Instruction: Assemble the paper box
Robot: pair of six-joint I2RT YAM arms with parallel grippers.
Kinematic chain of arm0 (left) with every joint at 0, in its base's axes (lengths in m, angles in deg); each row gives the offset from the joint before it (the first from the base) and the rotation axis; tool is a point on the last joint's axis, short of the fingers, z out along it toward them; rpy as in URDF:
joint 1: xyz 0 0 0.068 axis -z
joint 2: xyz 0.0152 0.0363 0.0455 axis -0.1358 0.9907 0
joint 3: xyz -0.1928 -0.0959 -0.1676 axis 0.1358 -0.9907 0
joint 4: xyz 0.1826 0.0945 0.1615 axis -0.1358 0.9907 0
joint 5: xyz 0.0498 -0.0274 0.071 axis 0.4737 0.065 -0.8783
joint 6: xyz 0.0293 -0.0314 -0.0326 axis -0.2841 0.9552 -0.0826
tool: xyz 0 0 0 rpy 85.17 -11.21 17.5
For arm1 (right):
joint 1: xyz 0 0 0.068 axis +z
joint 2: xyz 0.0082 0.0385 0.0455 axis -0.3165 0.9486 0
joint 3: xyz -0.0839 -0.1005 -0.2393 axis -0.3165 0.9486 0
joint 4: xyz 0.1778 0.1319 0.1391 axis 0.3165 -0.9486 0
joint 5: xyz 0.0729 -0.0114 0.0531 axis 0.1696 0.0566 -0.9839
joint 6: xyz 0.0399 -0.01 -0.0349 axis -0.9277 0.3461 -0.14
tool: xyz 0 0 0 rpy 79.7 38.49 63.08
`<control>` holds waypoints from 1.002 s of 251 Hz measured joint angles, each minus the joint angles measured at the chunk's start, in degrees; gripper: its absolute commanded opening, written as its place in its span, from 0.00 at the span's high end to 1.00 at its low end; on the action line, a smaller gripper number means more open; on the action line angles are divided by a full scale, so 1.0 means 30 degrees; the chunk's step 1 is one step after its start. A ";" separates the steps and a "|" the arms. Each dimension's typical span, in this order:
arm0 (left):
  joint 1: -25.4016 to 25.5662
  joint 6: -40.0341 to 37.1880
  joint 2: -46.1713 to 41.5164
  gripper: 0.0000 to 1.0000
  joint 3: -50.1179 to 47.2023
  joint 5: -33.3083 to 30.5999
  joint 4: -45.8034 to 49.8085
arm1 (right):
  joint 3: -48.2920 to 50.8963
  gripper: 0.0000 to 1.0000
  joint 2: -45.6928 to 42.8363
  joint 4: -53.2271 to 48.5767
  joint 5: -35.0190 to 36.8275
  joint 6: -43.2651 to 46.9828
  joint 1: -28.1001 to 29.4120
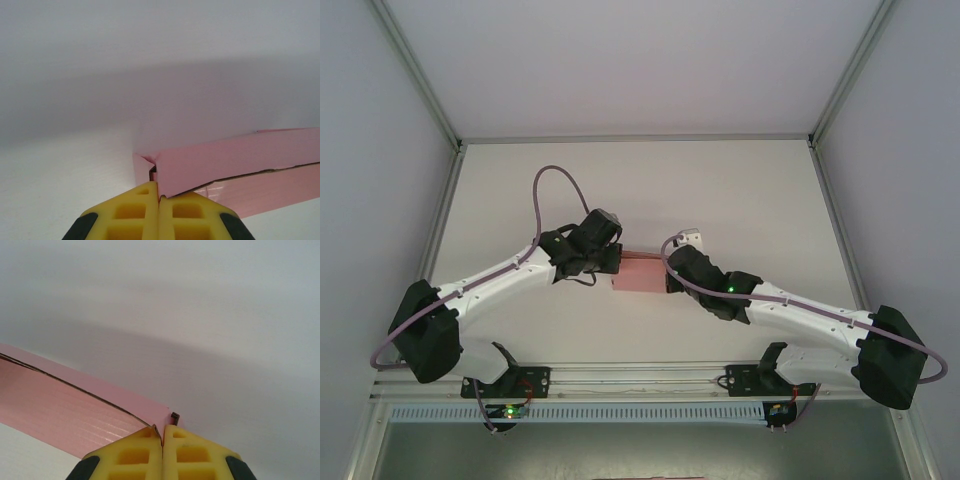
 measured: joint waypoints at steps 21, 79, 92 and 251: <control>0.0000 -0.0386 -0.0015 1.00 0.0007 -0.0015 0.0073 | 0.0000 1.00 -0.0029 -0.0015 -0.0029 0.0000 0.0029; 0.0160 -0.1071 -0.0233 1.00 -0.0051 -0.0444 0.0350 | 0.0080 1.00 -0.0044 0.0117 -0.0233 0.0138 0.0029; 0.0219 -0.1078 -0.0495 1.00 -0.0262 -0.0503 0.0357 | 0.0087 1.00 -0.0044 0.0138 -0.0306 0.0233 0.0029; 0.1377 0.0007 -0.3191 1.00 -0.3898 -0.1858 -0.3045 | 0.1129 1.00 -0.0816 0.1566 -0.0583 0.0925 0.0284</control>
